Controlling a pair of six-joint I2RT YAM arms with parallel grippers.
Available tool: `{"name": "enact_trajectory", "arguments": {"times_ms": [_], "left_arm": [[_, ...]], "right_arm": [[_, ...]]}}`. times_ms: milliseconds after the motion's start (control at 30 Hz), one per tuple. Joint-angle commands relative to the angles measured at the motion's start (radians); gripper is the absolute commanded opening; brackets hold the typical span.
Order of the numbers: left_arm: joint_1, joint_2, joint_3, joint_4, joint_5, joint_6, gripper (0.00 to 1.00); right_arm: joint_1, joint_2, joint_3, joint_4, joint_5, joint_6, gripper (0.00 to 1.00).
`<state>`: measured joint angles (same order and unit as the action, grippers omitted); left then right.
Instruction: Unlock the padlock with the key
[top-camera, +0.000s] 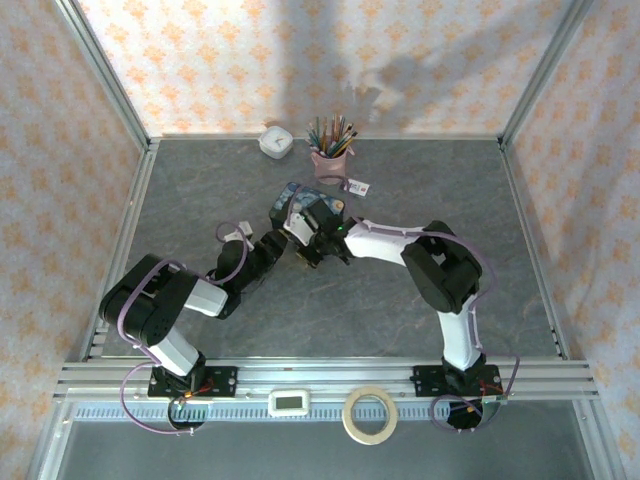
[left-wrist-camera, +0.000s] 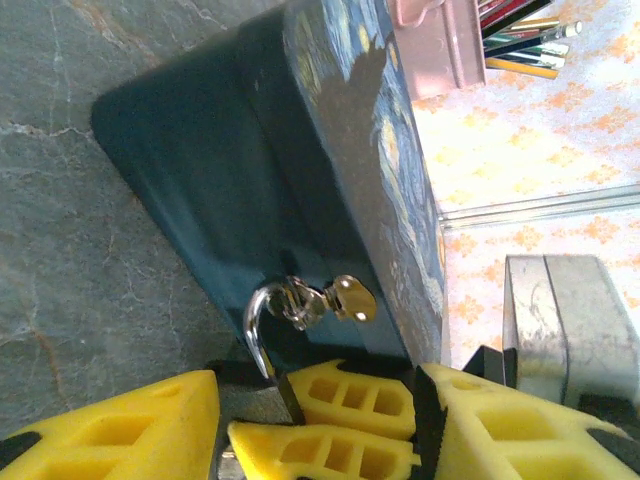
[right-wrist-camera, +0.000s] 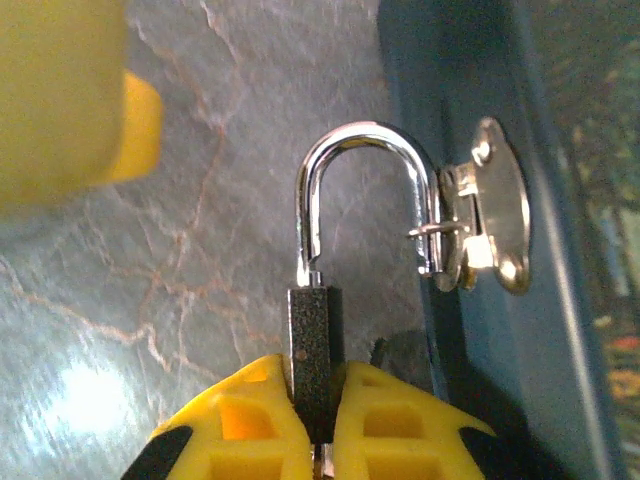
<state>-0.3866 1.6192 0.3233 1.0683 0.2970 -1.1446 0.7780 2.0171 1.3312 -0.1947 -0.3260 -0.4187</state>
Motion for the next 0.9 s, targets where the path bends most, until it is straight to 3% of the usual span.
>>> {"name": "enact_trajectory", "arguments": {"times_ms": [0, 333, 700, 867], "left_arm": [[-0.01, -0.011, 0.012, 0.013, -0.037, 0.004, 0.52], [-0.009, -0.009, 0.013, -0.031, -0.13, 0.029, 0.47], [-0.009, 0.164, 0.139, -0.019, -0.128, 0.06, 0.25], [-0.009, 0.199, 0.152, -0.012, -0.135, 0.057, 0.22]], "right_arm": [[-0.003, 0.037, 0.066, -0.008, -0.045, 0.018, 0.0], [-0.008, 0.086, 0.147, -0.062, -0.079, 0.015, 0.0], [-0.011, 0.042, 0.106, -0.021, -0.134, 0.032, 0.0], [-0.013, 0.03, 0.093, -0.014, -0.148, 0.037, 0.0]]}}
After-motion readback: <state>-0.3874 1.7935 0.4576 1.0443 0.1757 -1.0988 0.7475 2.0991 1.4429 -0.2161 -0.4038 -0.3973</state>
